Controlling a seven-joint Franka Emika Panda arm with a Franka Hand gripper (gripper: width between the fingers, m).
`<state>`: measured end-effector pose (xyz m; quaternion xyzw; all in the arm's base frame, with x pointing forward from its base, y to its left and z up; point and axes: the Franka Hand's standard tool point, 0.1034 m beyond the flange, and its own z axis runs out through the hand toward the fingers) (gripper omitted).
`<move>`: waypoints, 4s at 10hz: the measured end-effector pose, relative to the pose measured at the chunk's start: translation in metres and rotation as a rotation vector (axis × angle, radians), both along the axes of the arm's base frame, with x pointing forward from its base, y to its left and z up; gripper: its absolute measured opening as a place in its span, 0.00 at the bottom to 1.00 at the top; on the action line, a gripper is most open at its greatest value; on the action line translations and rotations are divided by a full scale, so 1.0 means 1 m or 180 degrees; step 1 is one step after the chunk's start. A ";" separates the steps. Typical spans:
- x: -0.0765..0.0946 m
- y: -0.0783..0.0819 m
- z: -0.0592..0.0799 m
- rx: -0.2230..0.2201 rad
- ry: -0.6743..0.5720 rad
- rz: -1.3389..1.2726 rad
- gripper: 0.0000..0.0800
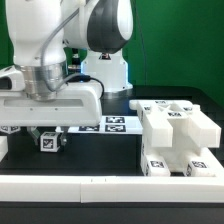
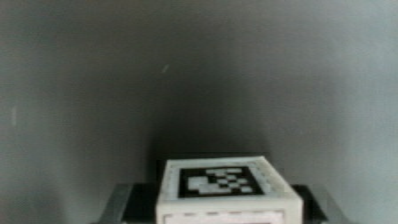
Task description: Assemble chair
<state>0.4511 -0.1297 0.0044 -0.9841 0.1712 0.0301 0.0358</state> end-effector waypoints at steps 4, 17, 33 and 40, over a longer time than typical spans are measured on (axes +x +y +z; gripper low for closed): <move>0.001 0.002 0.000 0.0002 0.0037 -0.0709 0.34; 0.011 0.025 0.005 0.0201 0.0213 -0.3075 0.77; 0.010 0.053 0.006 0.0629 0.0865 0.0377 0.35; 0.019 0.043 0.006 0.0589 0.0736 0.0591 0.35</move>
Offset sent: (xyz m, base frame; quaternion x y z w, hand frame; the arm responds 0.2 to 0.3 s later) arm 0.0000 0.0000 0.0000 0.0000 0.0000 0.1296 0.9916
